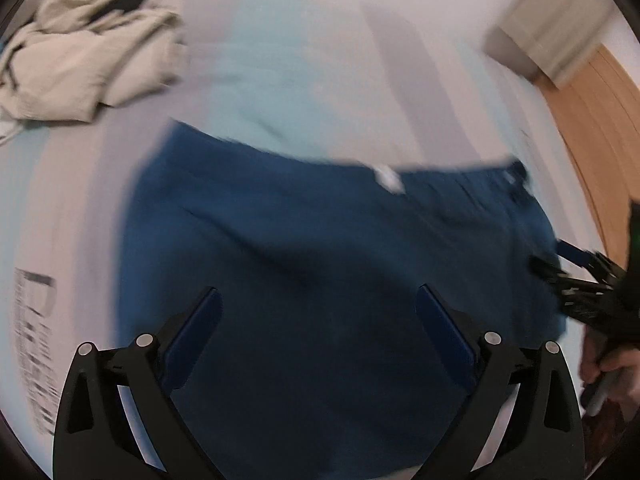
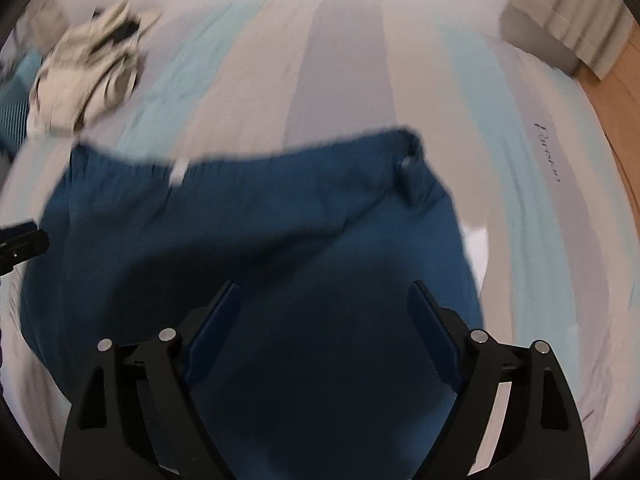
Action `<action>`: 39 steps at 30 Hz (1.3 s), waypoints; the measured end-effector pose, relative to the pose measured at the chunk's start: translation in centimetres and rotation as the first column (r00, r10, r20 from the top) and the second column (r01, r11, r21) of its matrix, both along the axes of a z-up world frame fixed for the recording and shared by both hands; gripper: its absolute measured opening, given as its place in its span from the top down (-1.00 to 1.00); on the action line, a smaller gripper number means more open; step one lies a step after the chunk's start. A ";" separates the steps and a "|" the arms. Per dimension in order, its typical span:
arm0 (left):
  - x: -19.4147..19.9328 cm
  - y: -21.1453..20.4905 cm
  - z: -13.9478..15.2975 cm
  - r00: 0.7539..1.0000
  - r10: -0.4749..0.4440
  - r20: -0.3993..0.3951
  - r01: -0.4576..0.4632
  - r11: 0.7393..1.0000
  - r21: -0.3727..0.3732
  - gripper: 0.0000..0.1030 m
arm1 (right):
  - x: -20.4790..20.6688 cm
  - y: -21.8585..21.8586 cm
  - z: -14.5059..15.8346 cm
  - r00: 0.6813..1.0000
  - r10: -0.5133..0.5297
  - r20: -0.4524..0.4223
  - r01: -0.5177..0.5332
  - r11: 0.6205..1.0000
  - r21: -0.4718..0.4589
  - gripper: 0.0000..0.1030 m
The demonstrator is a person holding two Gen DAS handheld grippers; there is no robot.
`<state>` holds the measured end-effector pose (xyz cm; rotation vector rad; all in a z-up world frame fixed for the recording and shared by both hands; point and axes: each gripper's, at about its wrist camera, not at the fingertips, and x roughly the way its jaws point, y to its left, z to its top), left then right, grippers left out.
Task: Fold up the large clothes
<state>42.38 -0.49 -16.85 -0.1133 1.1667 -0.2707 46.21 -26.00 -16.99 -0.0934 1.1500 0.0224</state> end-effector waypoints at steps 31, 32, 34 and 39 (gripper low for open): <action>-2.7 -8.7 -7.9 0.998 -0.045 -0.034 0.050 0.983 0.175 -0.84 | -0.5 -14.8 -7.5 0.953 -0.002 -0.302 0.117 0.925 0.362 -0.72; -2.9 -8.8 -8.0 0.999 -0.041 -0.032 0.046 0.983 0.176 -0.84 | -0.6 -15.1 -7.9 0.952 0.001 -0.305 0.123 0.914 0.386 -0.72; -3.0 -8.9 -8.0 0.999 -0.031 -0.024 0.034 0.984 0.176 -0.85 | -0.7 -15.5 -8.3 0.952 0.001 -0.307 0.138 0.892 0.430 -0.72; -3.1 -9.1 -8.4 1.000 -0.019 -0.010 0.021 0.982 0.186 -0.86 | -0.4 -15.5 -8.4 0.955 0.072 -0.287 0.105 0.824 0.557 -0.50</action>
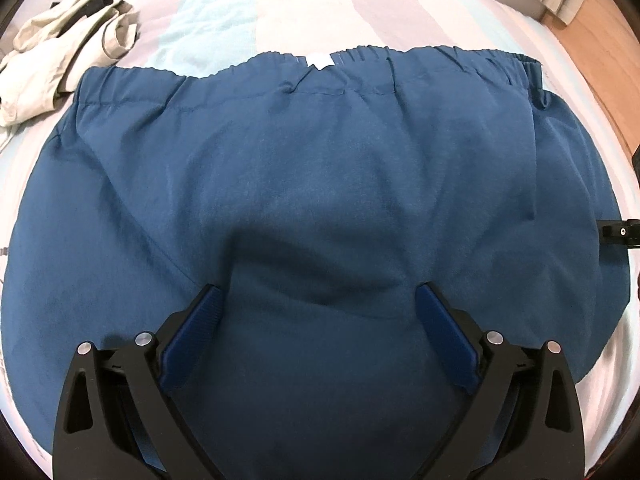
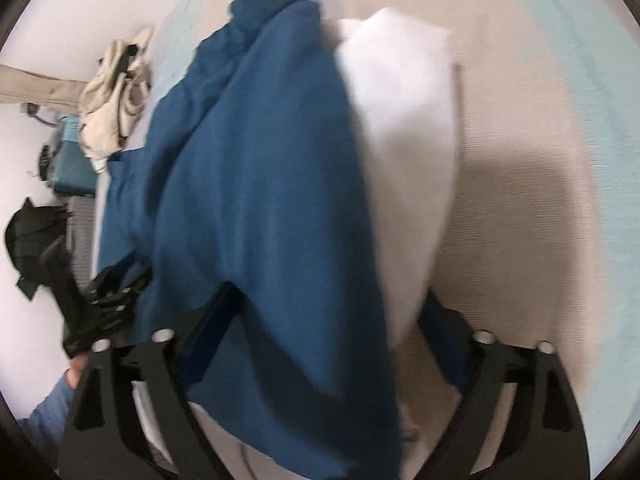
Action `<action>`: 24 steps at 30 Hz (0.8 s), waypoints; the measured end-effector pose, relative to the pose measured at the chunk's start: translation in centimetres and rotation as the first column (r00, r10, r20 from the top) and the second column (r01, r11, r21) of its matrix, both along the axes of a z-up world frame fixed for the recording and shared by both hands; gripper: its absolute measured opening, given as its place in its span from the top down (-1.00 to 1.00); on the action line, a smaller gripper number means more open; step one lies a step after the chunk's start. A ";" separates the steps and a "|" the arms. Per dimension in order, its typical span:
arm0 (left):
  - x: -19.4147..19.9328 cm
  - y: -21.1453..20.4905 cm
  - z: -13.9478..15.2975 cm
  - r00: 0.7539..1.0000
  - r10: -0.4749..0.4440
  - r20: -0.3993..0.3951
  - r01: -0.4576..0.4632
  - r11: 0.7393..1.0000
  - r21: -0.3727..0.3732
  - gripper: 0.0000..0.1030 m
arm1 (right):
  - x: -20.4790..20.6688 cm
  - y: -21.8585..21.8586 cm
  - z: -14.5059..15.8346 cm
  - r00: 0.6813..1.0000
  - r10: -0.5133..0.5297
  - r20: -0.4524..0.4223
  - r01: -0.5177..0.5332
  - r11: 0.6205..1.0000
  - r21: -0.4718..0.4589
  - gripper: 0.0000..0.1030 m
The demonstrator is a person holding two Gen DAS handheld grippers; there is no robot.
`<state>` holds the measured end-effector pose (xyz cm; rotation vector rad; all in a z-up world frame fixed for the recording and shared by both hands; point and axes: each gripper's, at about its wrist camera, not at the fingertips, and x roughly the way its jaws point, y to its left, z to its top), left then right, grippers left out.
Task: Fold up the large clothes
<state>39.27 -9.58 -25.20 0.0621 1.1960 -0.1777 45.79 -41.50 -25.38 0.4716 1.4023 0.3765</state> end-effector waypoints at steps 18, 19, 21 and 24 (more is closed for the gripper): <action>0.2 -0.1 0.0 1.000 0.004 -0.018 -0.004 1.000 0.008 -0.86 | 1.4 2.9 -1.3 0.991 -0.015 -0.131 0.020 0.999 0.030 0.20; 0.2 -0.1 0.0 1.000 0.005 -0.020 -0.005 1.000 0.005 -0.86 | 1.4 3.2 -1.4 0.991 -0.024 -0.135 0.028 0.999 0.026 0.19; 0.2 -0.1 0.0 1.000 0.002 -0.023 -0.002 1.000 0.005 -0.86 | 1.3 3.3 -1.5 0.990 -0.043 -0.136 0.045 0.999 0.012 0.16; 0.3 0.0 0.3 1.000 0.000 -0.029 0.000 1.000 0.000 -0.84 | 1.0 4.0 -1.3 0.990 -0.063 -0.124 0.059 0.998 -0.031 0.10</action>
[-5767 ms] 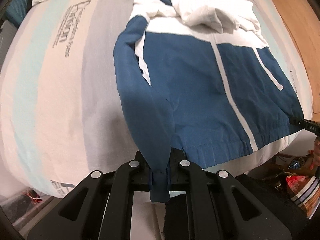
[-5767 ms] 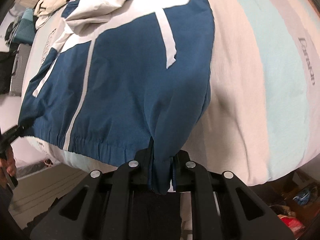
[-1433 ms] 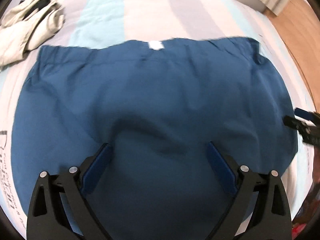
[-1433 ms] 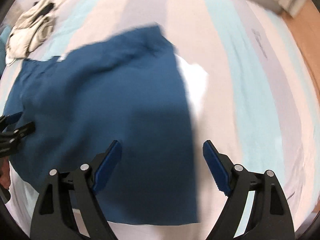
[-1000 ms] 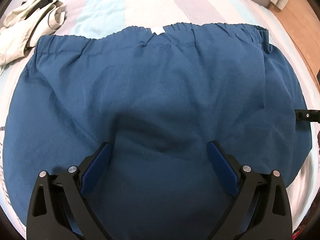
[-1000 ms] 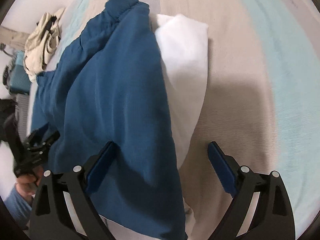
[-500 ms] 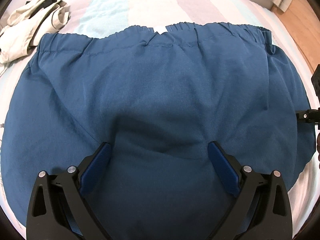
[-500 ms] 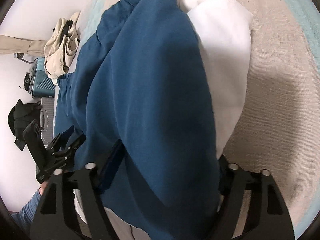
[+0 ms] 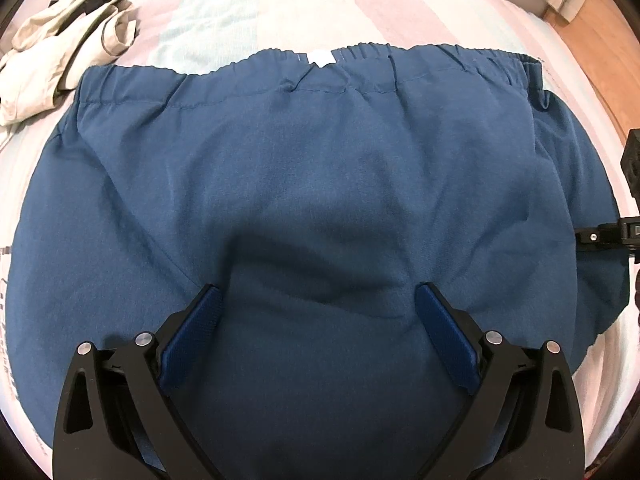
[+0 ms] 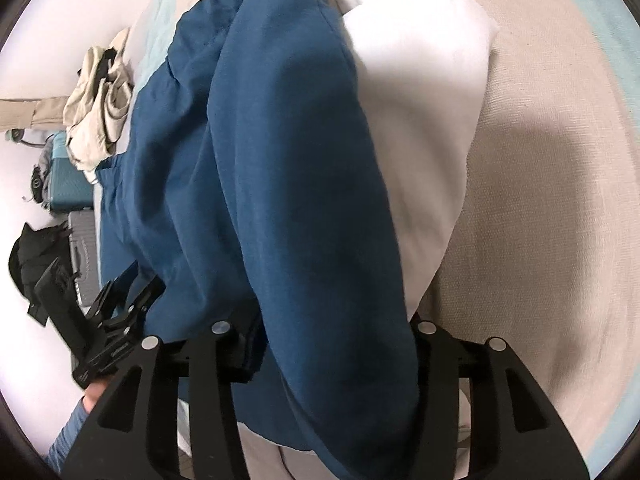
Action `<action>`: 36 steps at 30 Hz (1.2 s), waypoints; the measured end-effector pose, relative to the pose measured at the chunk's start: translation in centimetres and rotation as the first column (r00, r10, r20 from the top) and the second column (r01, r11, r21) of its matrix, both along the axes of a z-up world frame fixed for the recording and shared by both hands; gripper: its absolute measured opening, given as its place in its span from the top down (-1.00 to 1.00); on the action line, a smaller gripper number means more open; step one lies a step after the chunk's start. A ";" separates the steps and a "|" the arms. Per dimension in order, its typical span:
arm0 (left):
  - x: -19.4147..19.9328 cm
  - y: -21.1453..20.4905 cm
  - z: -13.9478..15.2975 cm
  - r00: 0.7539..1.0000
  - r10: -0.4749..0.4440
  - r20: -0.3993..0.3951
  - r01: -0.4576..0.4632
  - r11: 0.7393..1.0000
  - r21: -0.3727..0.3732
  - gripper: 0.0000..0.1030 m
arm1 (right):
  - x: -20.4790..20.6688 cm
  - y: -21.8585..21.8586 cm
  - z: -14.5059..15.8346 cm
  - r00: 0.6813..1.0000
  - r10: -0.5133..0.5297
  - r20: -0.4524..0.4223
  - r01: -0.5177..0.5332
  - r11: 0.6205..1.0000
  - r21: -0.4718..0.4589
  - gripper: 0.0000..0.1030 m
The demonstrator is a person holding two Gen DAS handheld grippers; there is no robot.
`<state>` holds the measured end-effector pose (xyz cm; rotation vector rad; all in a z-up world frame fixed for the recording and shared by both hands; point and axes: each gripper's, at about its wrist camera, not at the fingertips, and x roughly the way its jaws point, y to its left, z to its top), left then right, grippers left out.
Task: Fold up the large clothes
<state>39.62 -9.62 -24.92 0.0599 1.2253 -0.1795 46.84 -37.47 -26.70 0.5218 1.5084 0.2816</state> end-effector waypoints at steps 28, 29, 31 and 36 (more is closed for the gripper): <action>2.6 2.1 -0.8 0.996 -0.079 -0.048 0.076 0.995 -0.059 -0.88 | -1.3 4.9 6.0 0.985 -0.171 0.033 0.174 0.966 -0.192 0.64; 2.6 2.2 -0.8 0.996 -0.078 -0.047 0.075 0.995 -0.059 -0.88 | -1.4 5.1 6.2 0.984 -0.172 0.040 0.177 0.964 -0.197 0.64; 2.2 2.6 -0.6 0.996 -0.078 -0.044 0.076 0.995 -0.061 -0.88 | -1.5 5.3 6.2 0.985 -0.166 0.049 0.173 0.964 -0.203 0.65; 1.9 2.4 -0.8 0.996 -0.086 -0.037 0.084 0.995 -0.061 -0.88 | -1.4 4.5 3.5 0.988 -0.150 0.033 0.154 0.970 -0.187 0.67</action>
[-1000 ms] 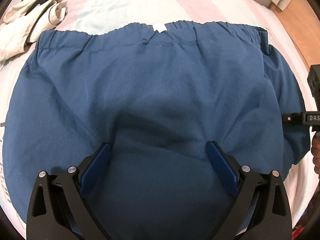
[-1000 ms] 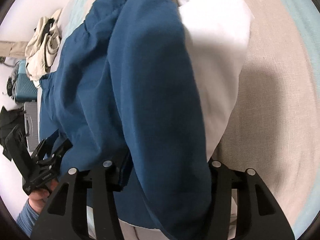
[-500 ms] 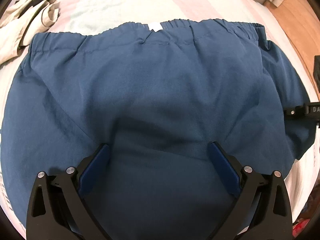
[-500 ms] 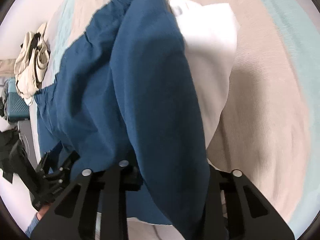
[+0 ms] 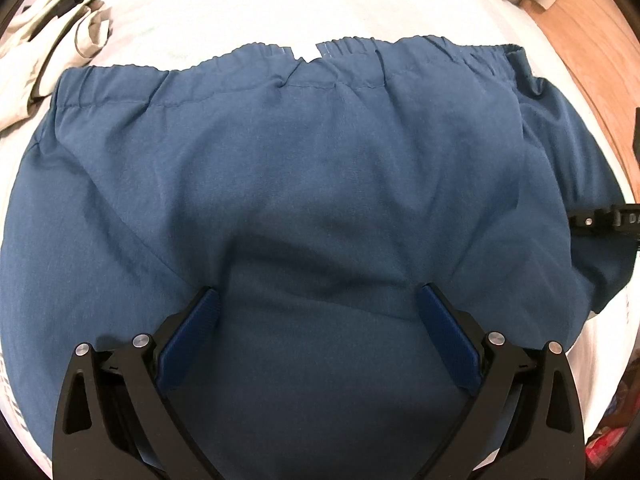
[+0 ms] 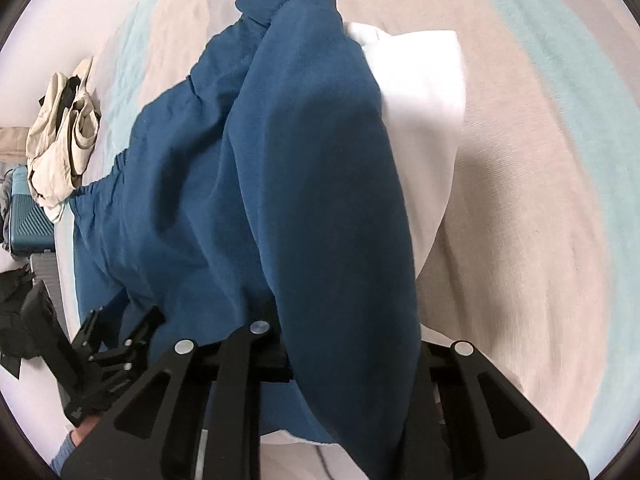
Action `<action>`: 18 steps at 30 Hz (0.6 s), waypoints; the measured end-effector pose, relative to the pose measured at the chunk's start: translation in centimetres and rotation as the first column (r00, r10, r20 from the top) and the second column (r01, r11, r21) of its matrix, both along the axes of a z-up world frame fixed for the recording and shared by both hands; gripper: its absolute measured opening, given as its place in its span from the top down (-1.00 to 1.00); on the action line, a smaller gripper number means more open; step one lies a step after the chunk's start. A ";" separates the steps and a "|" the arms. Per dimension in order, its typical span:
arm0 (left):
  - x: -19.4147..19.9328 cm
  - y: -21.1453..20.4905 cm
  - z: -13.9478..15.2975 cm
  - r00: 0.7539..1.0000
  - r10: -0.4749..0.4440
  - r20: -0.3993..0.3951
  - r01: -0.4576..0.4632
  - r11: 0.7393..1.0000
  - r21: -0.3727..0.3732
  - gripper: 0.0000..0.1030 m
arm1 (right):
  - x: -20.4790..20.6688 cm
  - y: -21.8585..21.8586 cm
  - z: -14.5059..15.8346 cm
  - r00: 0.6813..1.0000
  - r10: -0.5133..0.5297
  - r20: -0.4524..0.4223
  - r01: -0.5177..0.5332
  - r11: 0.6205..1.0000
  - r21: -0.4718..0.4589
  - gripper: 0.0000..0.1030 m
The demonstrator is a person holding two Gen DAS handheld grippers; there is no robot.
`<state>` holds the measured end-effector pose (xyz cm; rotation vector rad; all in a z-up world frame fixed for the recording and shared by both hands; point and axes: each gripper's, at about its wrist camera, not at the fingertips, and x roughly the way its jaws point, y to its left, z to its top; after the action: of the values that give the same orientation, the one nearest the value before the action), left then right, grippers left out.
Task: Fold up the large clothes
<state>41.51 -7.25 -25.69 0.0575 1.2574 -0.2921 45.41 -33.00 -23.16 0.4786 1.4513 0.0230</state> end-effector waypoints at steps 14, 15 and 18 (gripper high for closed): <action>-1.2 -0.2 0.5 1.000 -0.001 0.021 0.000 1.000 0.009 -0.88 | 0.1 3.0 2.1 1.000 -0.023 -0.004 0.023 0.997 -0.074 0.68; -1.4 -0.2 0.9 1.000 -0.005 0.021 0.005 1.000 0.010 -0.88 | 0.0 3.3 2.5 1.000 -0.018 -0.007 0.018 0.997 -0.080 0.68; -1.9 0.5 2.1 1.000 -0.004 0.025 0.004 1.000 -0.005 -0.87 | 0.0 4.3 4.4 1.000 -0.011 -0.015 0.010 0.996 -0.085 0.69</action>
<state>39.64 -6.76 -23.54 0.0590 1.2320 -0.2970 45.39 -28.74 -18.74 0.4173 1.4585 -0.0505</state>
